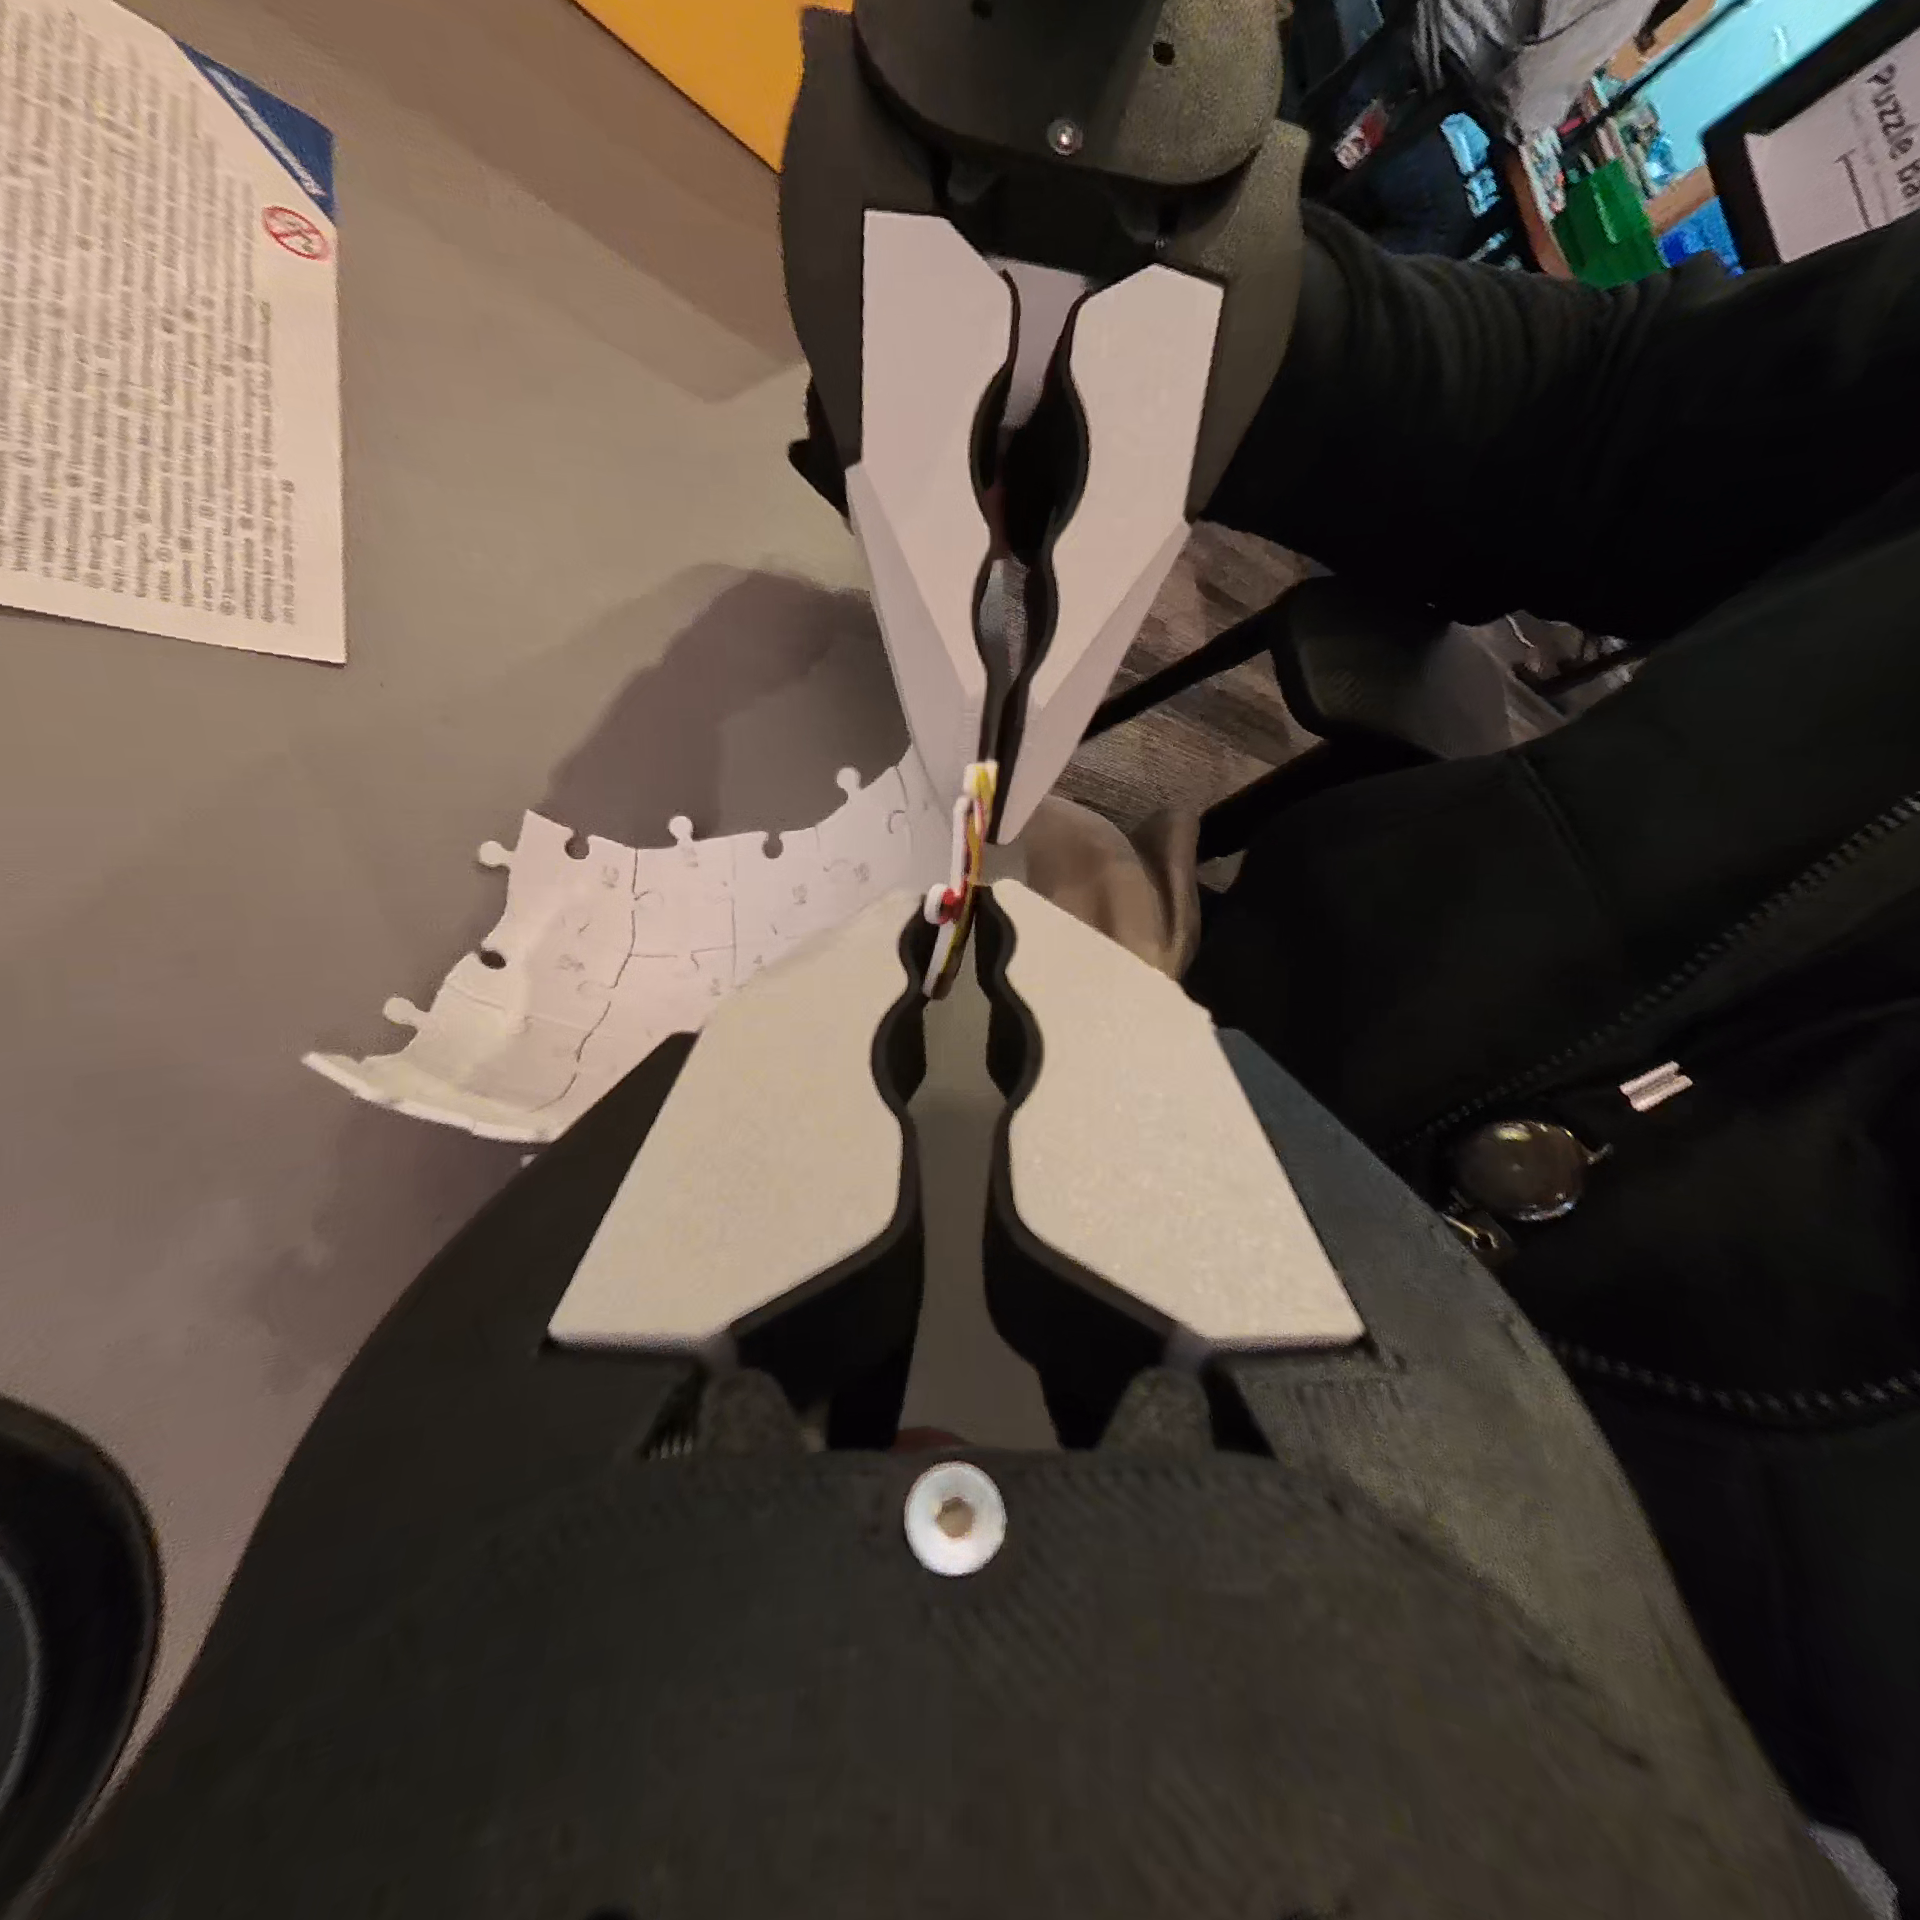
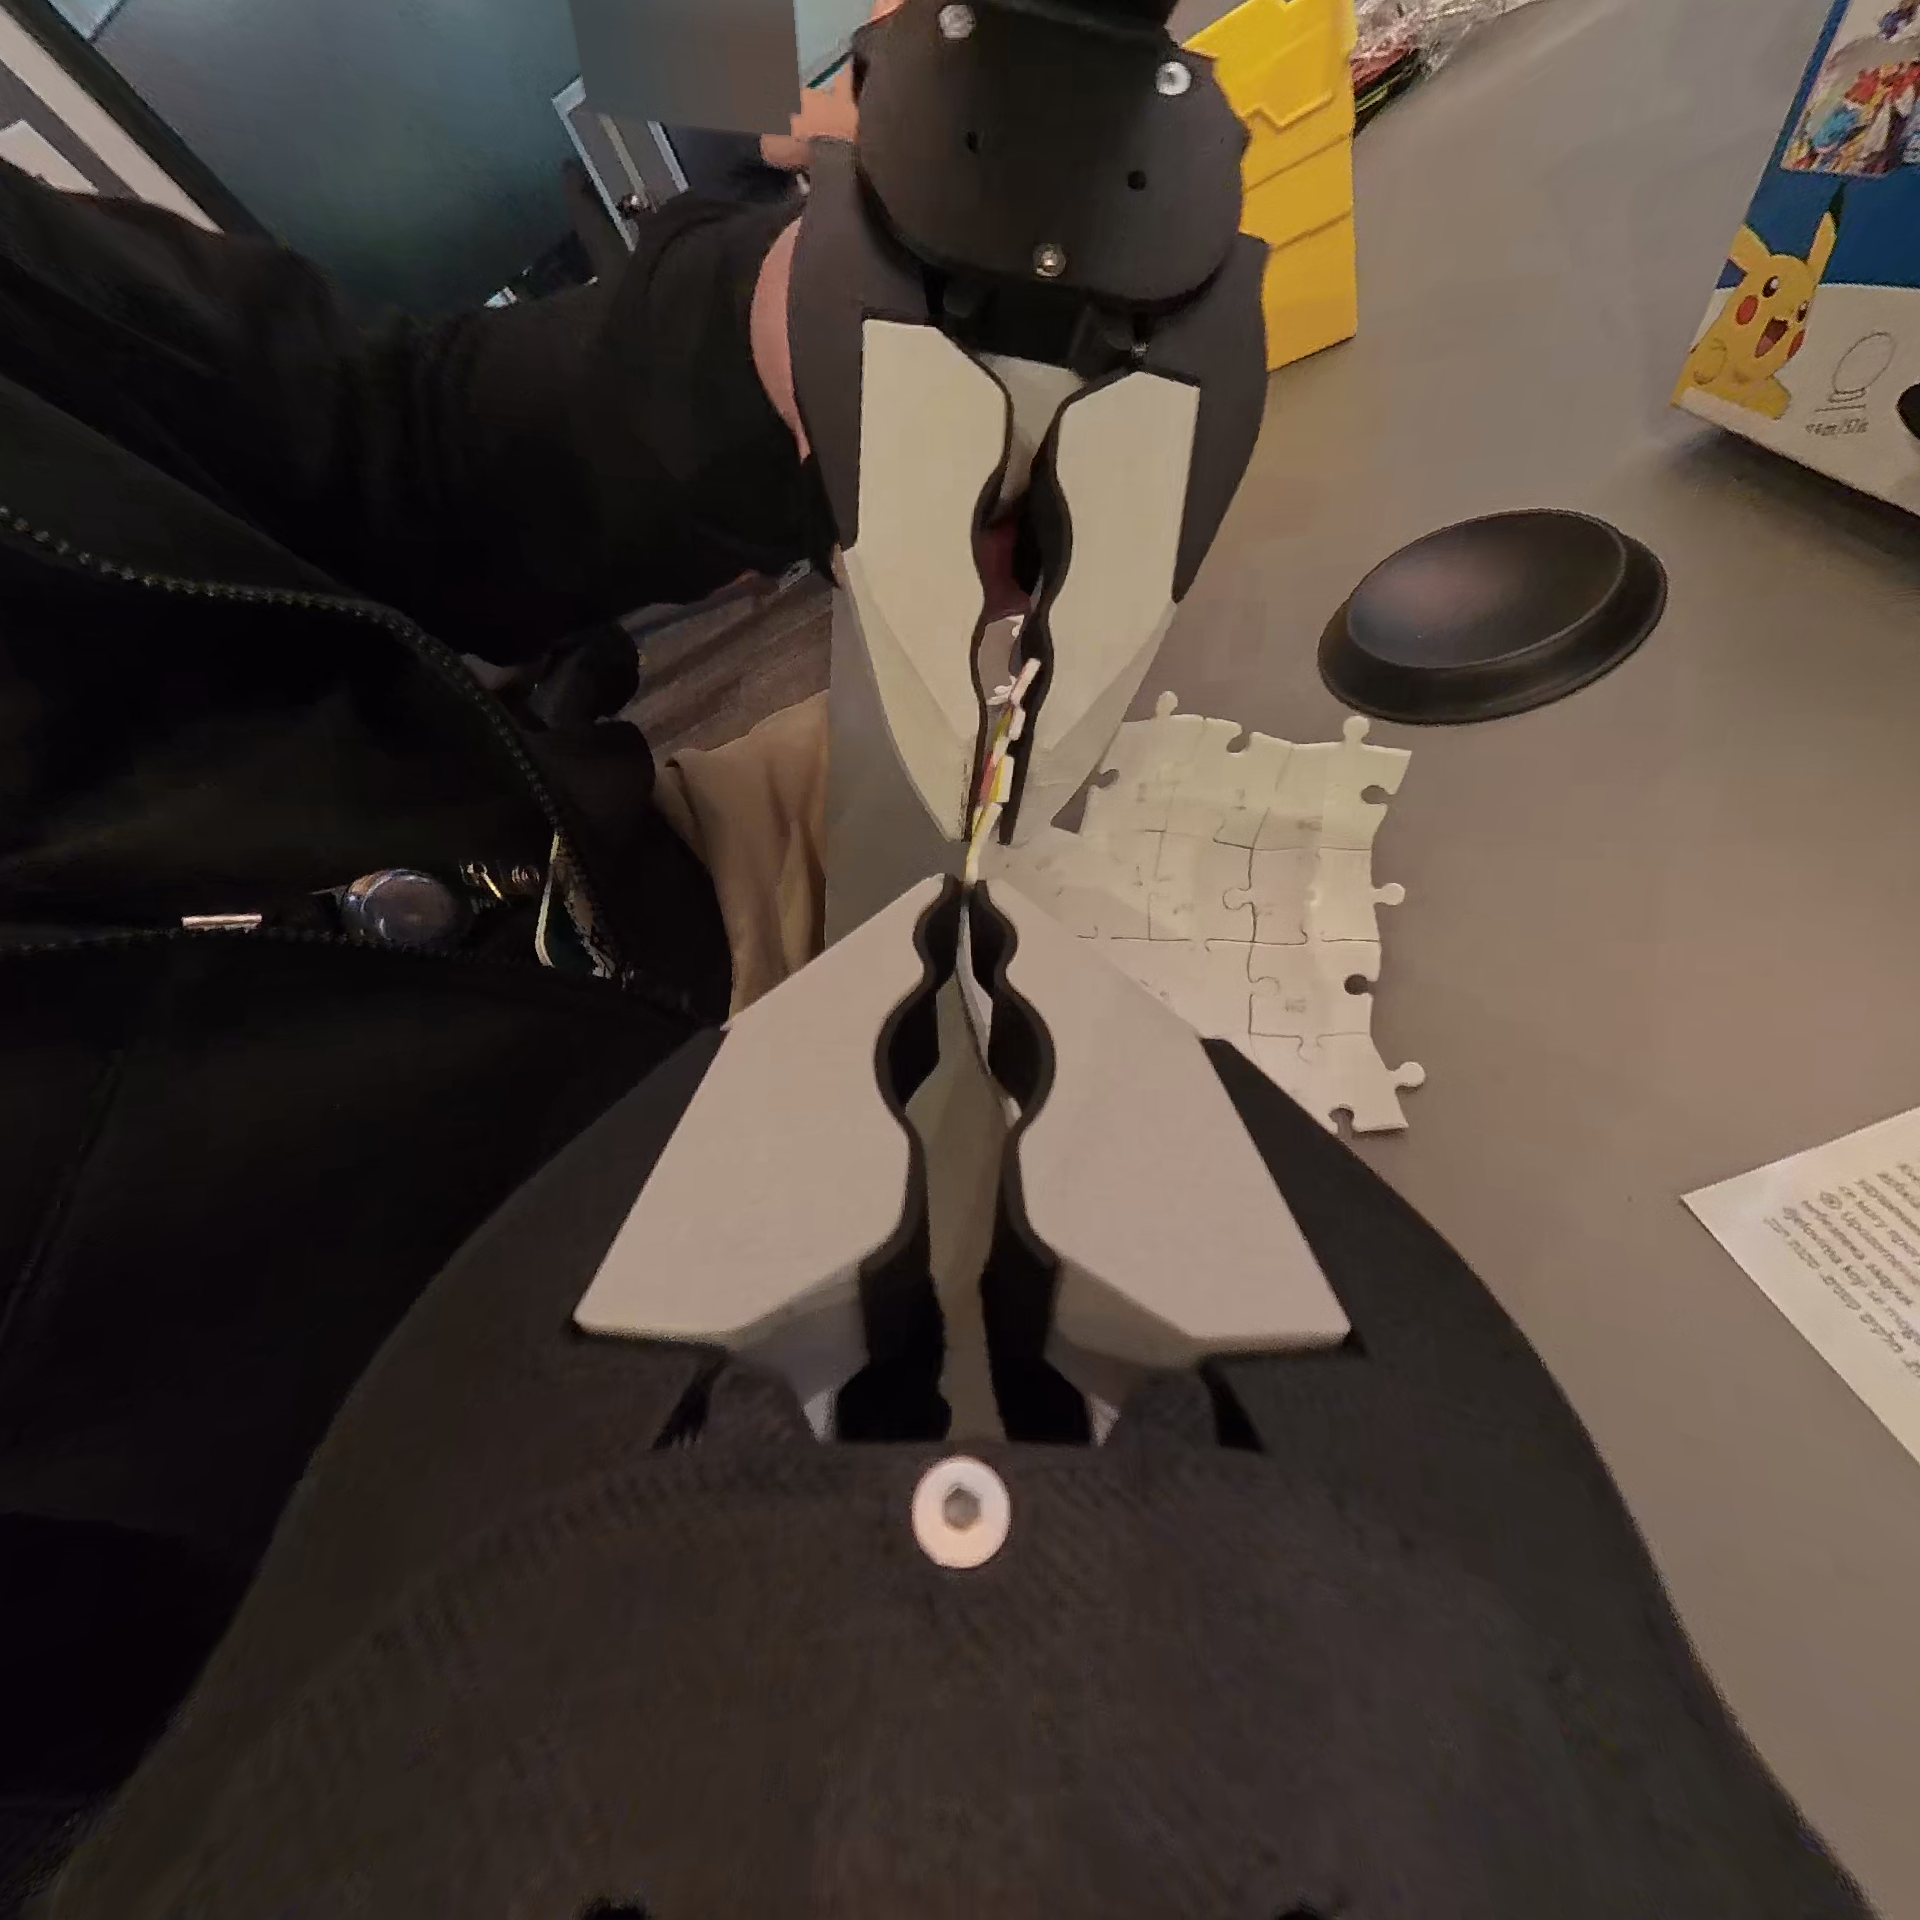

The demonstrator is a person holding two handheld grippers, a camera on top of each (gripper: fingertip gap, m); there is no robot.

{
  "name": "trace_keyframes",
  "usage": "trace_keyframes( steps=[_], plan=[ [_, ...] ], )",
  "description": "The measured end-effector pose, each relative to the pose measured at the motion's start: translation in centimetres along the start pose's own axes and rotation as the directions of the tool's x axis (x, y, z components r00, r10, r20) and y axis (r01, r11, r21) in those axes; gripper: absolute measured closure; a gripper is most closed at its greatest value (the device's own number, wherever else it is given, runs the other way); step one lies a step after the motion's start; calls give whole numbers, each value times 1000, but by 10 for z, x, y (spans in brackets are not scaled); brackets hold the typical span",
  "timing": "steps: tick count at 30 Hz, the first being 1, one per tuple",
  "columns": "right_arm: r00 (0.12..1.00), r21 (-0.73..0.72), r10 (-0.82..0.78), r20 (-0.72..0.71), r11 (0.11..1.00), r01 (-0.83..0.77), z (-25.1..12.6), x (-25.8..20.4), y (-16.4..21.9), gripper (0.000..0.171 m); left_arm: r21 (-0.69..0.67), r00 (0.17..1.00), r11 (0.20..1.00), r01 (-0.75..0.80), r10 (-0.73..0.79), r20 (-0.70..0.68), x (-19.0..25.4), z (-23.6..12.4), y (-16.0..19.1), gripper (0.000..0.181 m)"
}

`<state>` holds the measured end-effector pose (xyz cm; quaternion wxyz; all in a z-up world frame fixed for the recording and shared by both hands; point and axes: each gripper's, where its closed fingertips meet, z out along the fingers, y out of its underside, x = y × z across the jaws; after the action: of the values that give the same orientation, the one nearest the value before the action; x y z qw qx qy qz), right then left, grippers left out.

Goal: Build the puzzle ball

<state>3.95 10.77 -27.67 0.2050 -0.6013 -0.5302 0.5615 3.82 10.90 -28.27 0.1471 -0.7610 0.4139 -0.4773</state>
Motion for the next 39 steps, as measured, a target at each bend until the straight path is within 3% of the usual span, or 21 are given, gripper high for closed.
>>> trace_keyframes(
  steps=[8,16,24,31,34,39],
  plan=[
    [995,14,-36,92,999,35,-2,-7,0,171,20,982,1000,-16,19,-189,10,2,0,177],
    [986,12,-61,157,998,60,-1,-11,-1,171,12,973,999,-41,43,-226,11,2,2,177],
    [969,37,-76,234,997,69,1,-21,-4,171,2,922,998,-59,55,-384,22,-1,2,177],
    [960,86,-57,275,996,35,-2,-22,-8,171,31,913,997,-70,77,-401,24,-1,-2,166],
    [962,71,-37,272,997,19,-2,-18,-6,171,38,916,996,-84,92,-391,24,0,-2,178],
    [964,57,-30,265,998,15,-2,-17,-4,171,37,933,992,-117,122,-338,21,1,-2,179]
  ],
)
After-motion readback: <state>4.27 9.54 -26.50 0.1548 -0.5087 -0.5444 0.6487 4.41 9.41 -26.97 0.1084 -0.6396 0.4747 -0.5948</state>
